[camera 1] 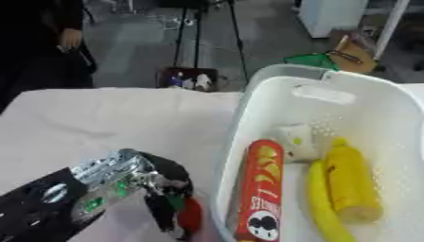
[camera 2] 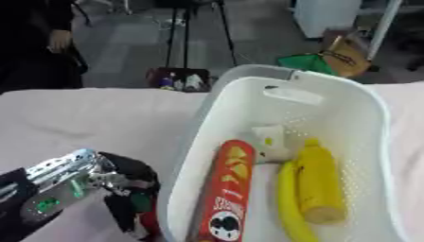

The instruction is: Pick up objects on the table and place them in the box.

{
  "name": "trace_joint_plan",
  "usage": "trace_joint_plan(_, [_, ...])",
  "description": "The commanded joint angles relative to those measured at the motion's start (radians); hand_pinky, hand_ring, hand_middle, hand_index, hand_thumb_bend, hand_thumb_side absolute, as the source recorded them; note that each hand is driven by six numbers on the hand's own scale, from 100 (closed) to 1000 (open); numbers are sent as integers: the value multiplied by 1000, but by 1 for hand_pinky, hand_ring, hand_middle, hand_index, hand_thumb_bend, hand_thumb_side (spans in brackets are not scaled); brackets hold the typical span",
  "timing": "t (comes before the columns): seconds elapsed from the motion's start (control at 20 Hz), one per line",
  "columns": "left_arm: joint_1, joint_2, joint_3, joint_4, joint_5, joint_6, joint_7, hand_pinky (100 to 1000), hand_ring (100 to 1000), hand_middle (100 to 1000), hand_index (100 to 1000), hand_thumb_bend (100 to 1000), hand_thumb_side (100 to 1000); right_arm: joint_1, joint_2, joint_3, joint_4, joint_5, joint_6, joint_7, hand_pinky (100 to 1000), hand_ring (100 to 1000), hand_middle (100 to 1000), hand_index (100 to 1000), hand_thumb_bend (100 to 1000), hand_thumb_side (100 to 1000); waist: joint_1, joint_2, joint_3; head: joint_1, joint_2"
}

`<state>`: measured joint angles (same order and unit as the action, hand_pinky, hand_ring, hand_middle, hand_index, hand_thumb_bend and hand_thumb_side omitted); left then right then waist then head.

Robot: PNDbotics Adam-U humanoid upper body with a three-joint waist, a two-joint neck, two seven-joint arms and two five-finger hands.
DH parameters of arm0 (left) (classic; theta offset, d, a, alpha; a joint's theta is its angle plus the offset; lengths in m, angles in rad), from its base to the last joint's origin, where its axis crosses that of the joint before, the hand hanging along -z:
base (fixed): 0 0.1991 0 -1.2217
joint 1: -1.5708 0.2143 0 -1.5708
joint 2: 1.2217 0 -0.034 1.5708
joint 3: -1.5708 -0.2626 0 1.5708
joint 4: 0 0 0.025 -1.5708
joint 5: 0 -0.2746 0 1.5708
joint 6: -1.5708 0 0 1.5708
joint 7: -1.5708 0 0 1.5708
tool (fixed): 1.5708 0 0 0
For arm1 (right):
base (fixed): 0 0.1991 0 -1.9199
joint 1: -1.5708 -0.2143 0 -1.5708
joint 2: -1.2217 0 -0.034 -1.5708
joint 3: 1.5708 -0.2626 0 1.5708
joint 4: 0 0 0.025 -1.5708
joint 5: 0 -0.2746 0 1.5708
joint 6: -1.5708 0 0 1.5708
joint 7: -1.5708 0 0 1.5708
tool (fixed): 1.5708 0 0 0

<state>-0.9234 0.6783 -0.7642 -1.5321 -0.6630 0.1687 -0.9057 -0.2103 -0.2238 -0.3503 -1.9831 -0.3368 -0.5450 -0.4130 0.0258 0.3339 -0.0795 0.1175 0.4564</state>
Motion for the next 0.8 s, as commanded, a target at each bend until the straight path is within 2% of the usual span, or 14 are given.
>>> trace_joint_plan(0.05, [-17, 19, 17, -21, -18, 4, -1, 388, 532, 570, 713, 525, 542, -3, -14, 1, -17, -8, -2, 5, 340, 393, 401, 522, 100, 802, -3, -15, 1, 1, -10])
trace_joint_plan(0.2, [-17, 19, 15, -22, -32, -3, -1, 384, 528, 569, 710, 517, 534, -3, -14, 2, -17, -11, -2, 8, 340, 393, 401, 522, 100, 803, -3, -15, 2, 1, -11])
trace_joint_plan(0.4, [-18, 19, 19, -26, -44, -4, -1, 368, 515, 560, 701, 459, 536, -4, -14, 2, -17, -15, -3, 11, 341, 393, 401, 522, 100, 803, -3, -15, 2, 0, -13])
trace_joint_plan(0.65, [-21, 22, 26, -41, -53, 5, -1, 348, 496, 543, 684, 350, 559, -3, -14, 2, -17, -16, -2, 13, 341, 394, 402, 523, 100, 803, -3, -16, 2, -1, -16])
trace_joint_plan(0.8, [-21, 27, 31, -52, -55, 13, -1, 347, 496, 543, 684, 348, 560, -3, -15, 2, -17, -17, -1, 14, 341, 394, 402, 523, 100, 803, -2, -16, 2, -1, -17])
